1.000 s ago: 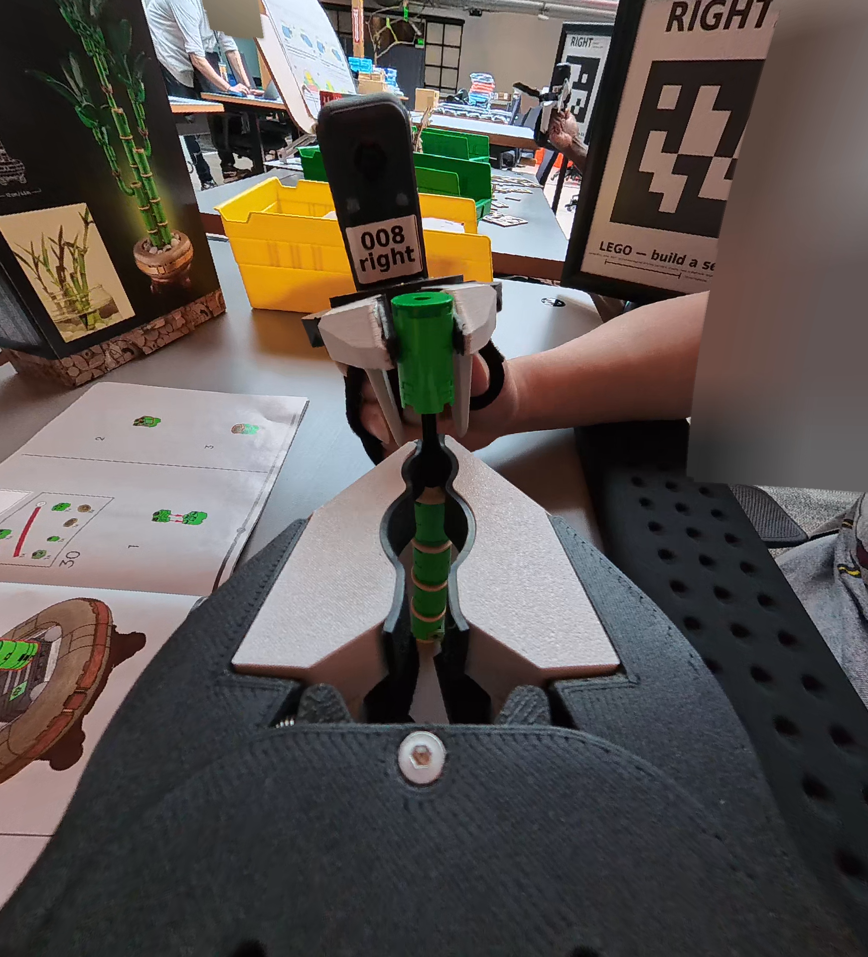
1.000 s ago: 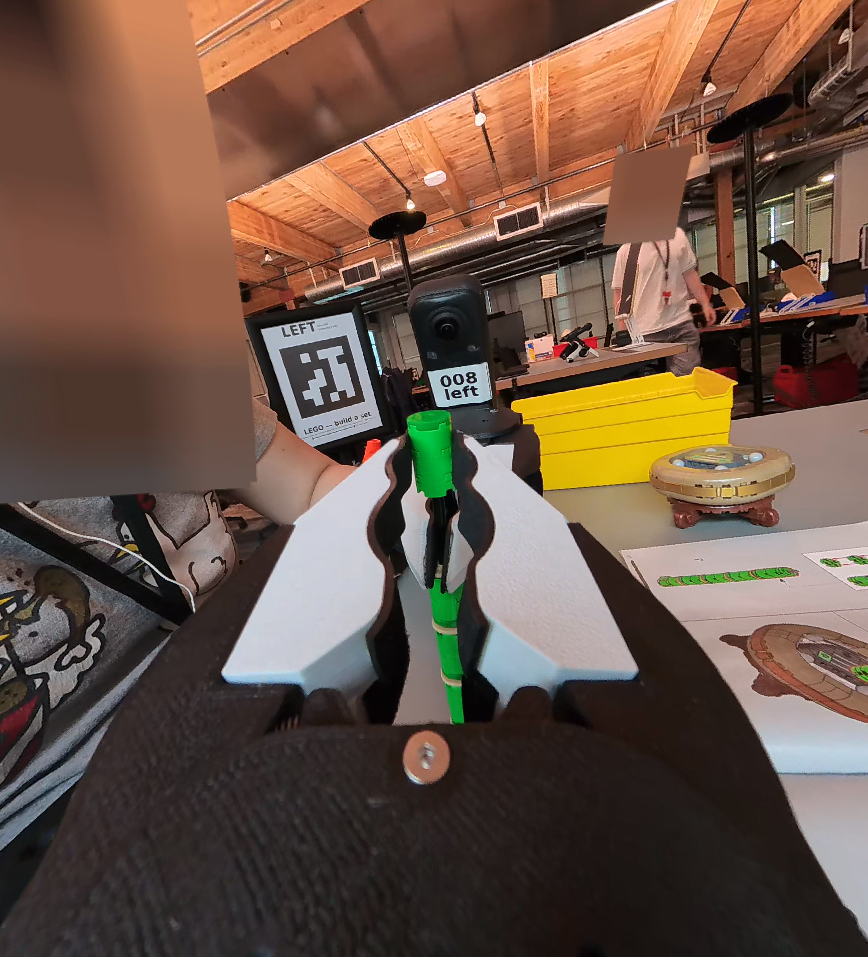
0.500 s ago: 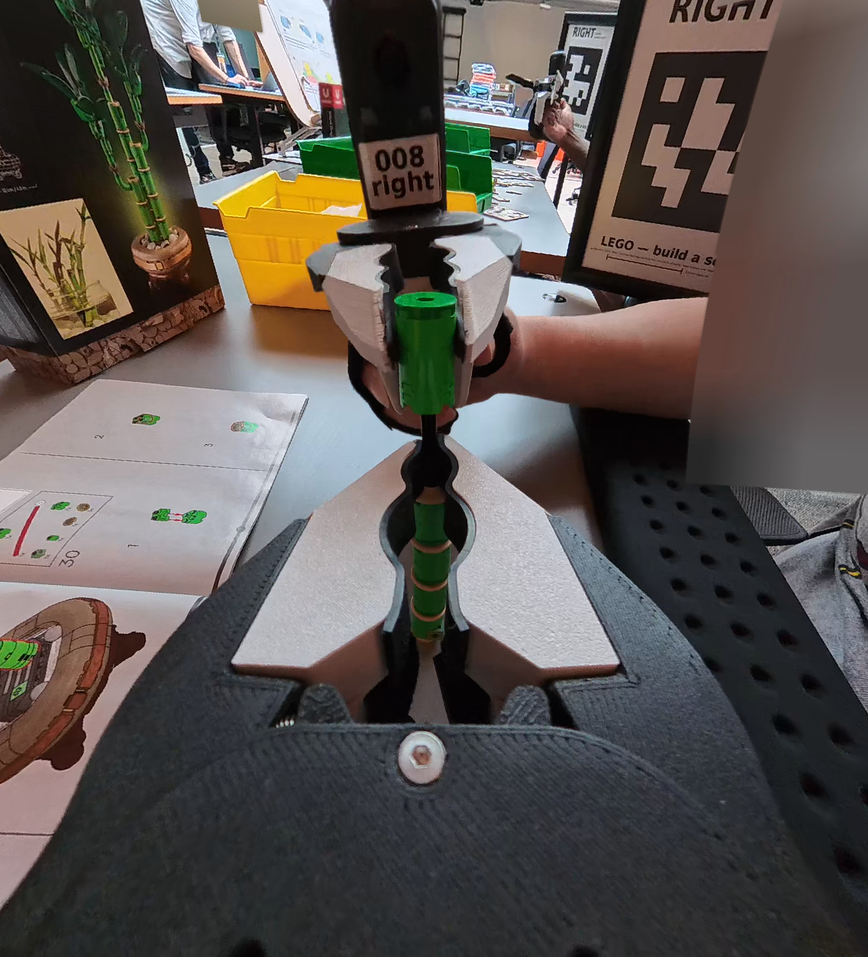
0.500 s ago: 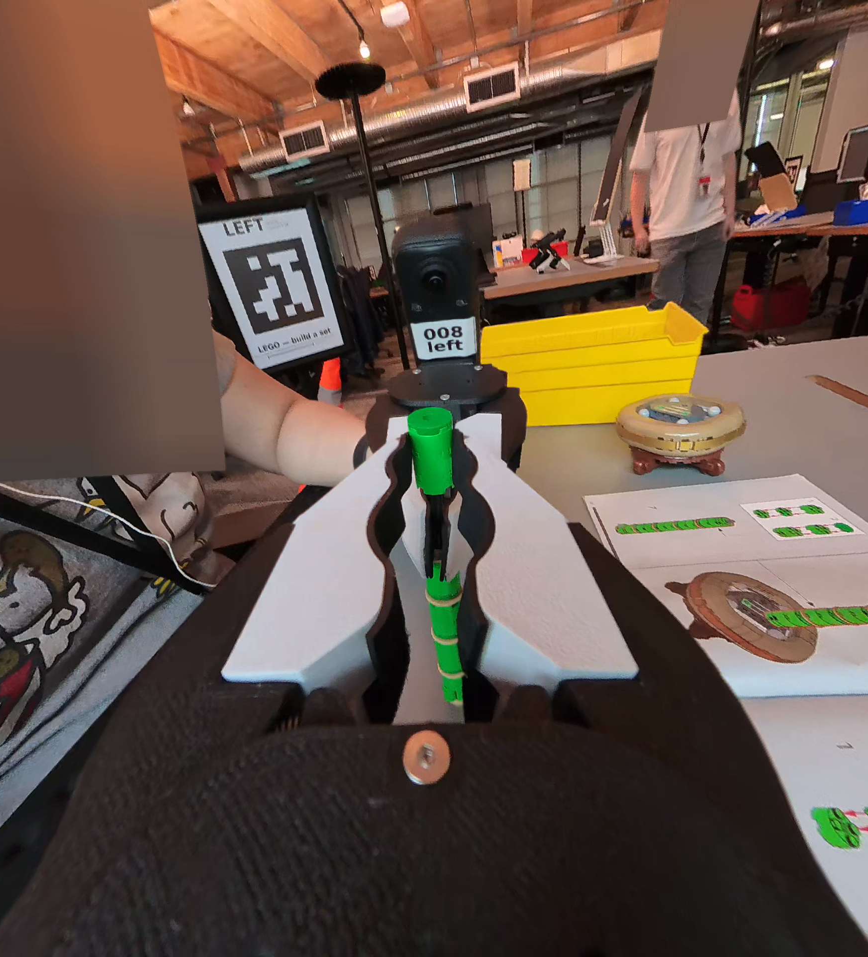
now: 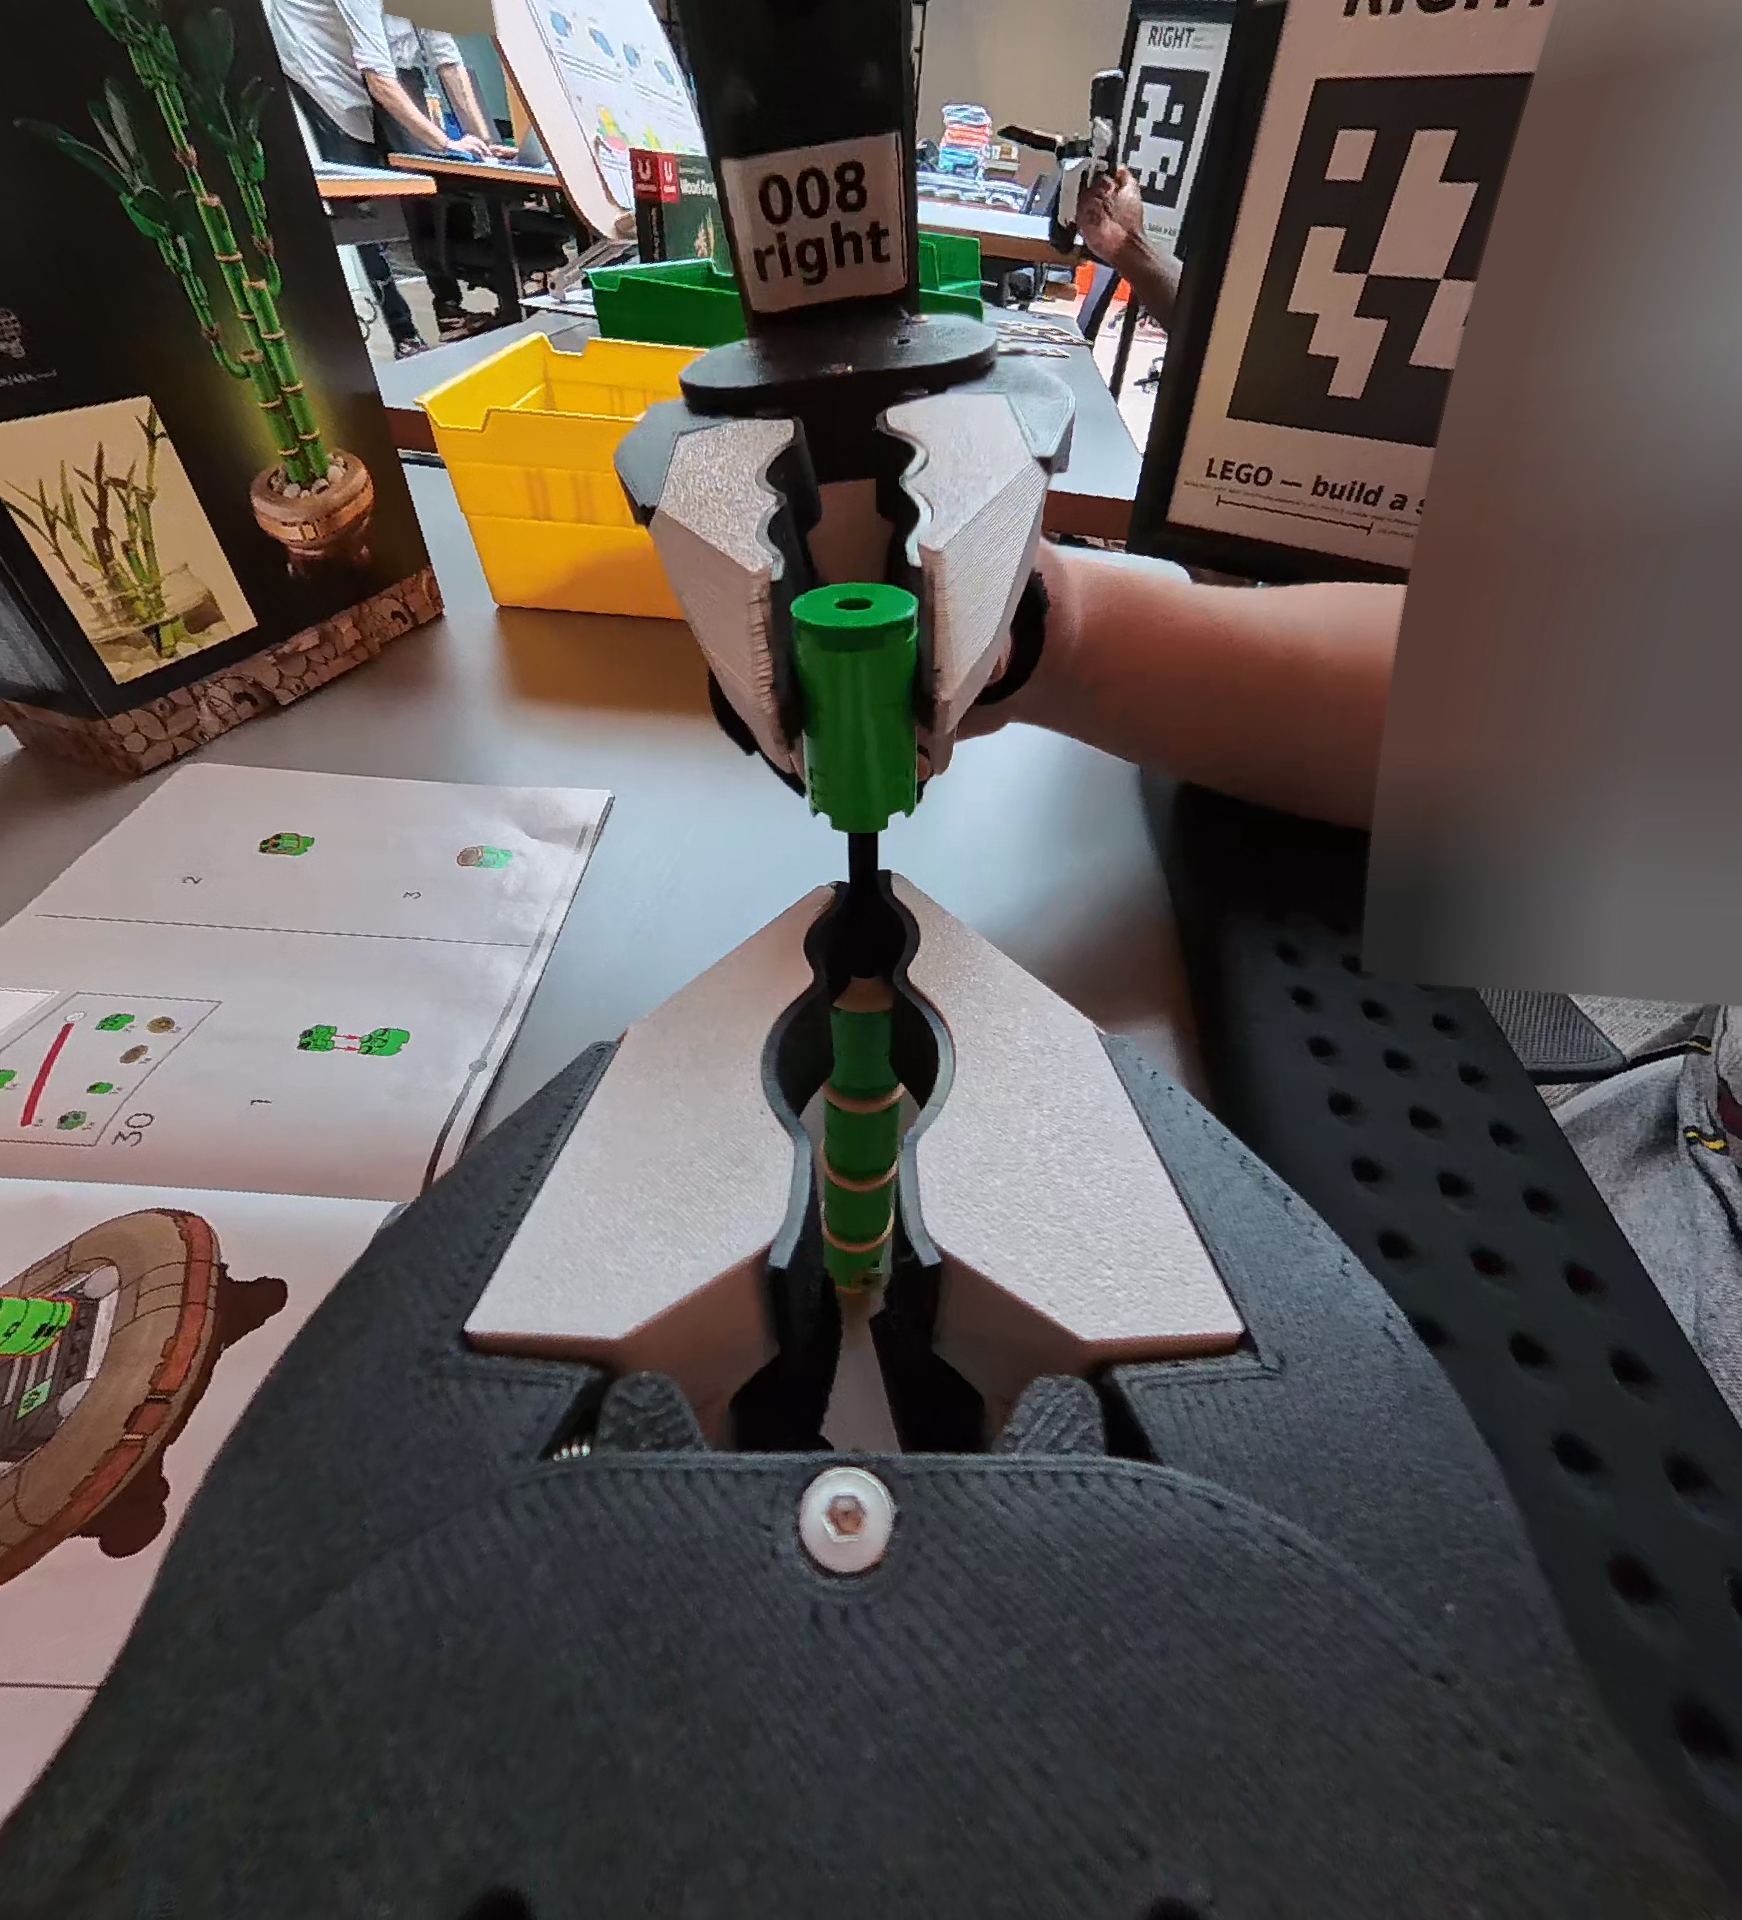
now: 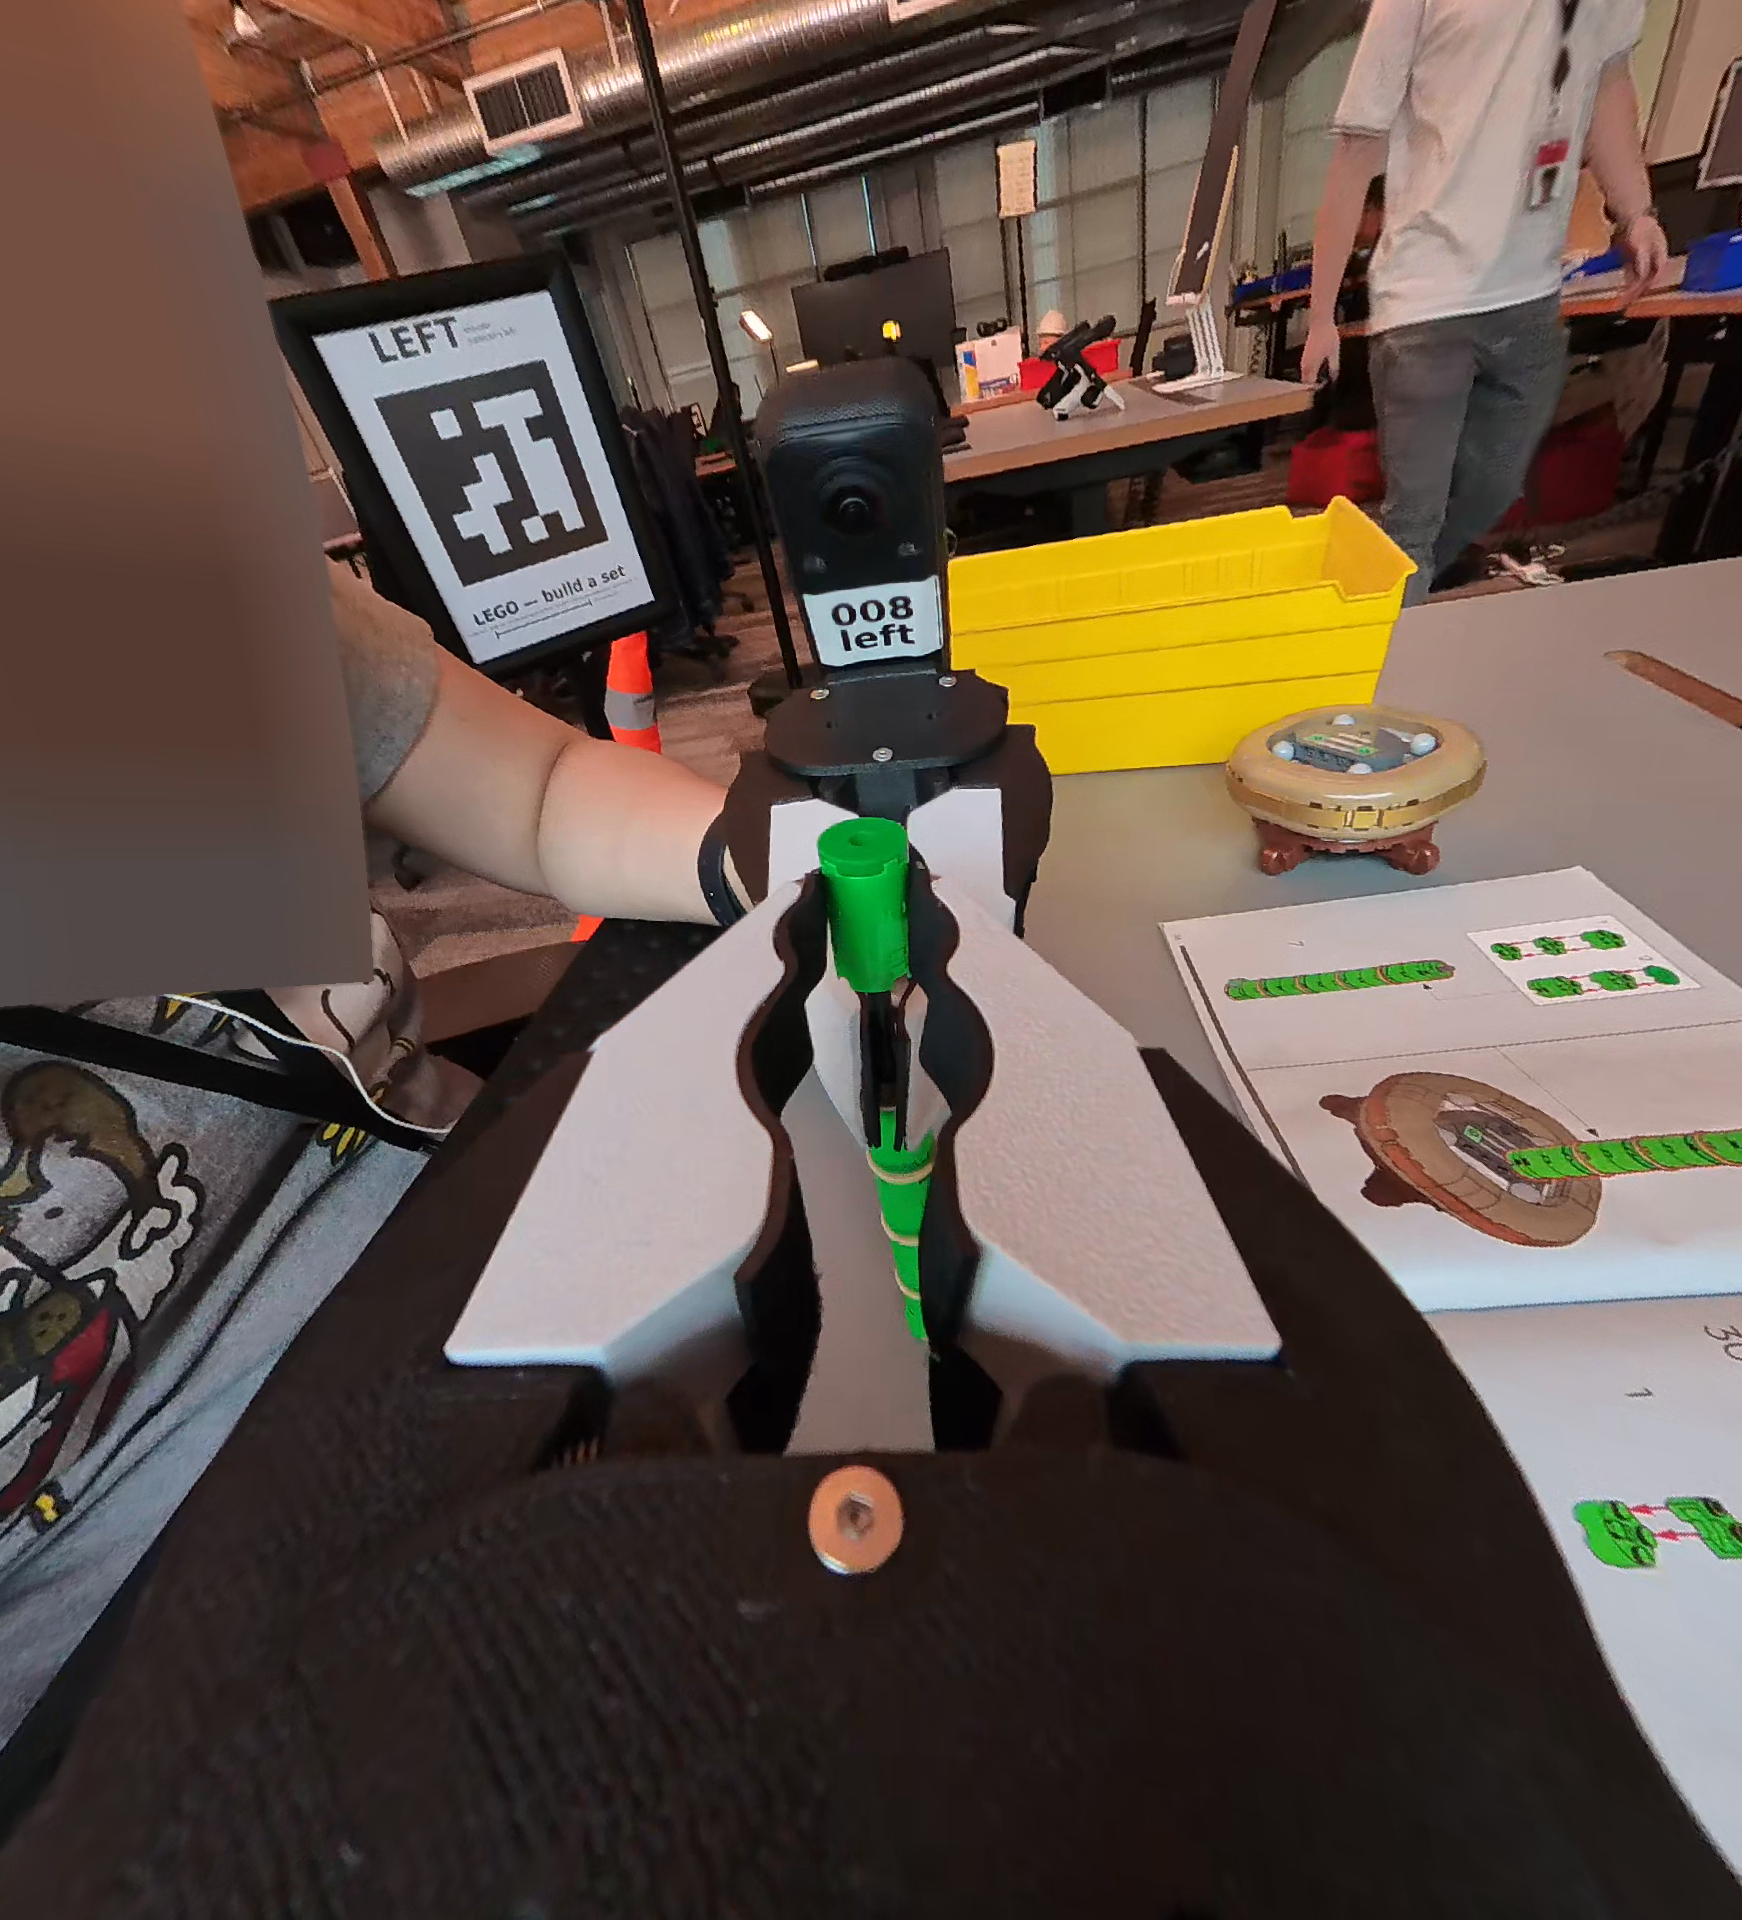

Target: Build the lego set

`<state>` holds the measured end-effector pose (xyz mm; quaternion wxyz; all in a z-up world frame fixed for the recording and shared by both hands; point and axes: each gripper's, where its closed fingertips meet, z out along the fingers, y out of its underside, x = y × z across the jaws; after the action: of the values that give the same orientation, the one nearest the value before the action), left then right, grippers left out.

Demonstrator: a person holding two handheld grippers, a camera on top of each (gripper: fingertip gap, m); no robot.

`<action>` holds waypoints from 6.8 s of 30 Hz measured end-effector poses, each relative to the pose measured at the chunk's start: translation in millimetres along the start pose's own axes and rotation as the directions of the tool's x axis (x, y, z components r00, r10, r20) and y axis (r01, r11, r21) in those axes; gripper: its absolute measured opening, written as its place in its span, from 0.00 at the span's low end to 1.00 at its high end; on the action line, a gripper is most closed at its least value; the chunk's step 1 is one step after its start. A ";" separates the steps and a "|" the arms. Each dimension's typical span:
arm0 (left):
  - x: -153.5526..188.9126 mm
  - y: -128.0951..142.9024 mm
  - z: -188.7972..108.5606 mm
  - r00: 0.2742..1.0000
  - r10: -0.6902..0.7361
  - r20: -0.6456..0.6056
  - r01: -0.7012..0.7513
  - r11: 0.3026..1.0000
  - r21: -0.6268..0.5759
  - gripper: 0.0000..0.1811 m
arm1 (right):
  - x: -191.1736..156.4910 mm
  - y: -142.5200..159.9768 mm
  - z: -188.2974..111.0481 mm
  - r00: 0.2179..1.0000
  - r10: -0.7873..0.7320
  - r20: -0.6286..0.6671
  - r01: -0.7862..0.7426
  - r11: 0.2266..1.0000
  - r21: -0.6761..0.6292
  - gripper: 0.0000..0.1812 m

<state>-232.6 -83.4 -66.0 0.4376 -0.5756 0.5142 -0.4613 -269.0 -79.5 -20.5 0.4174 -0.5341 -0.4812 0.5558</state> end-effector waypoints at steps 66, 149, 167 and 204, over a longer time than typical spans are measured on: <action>2.6 0.3 -1.7 1.000 0.007 -0.016 -0.007 1.000 0.007 0.01 | -3.8 -6.7 1.9 0.995 -0.099 0.008 0.097 0.987 0.126 0.09; -11.1 5.1 -12.1 0.897 -0.418 -0.141 0.420 0.907 -0.017 0.01 | 15.8 0.2 5.2 0.838 -0.473 -0.274 0.456 0.881 -0.126 0.37; -10.1 1.9 -11.8 0.995 0.095 0.040 -0.094 0.995 -0.027 0.01 | 8.2 -12.9 16.3 0.978 -0.085 -0.191 0.096 0.994 0.046 0.14; -7.3 2.6 -16.0 0.999 0.049 -0.017 -0.049 0.999 -0.009 0.02 | 9.8 -6.0 28.9 0.983 -0.091 -0.162 0.100 0.994 0.050 0.09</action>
<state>-249.2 -76.8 -66.1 0.4416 -0.5609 0.5342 -0.4528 -298.8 -71.4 -17.5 0.4964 -0.5407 -0.4549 0.5043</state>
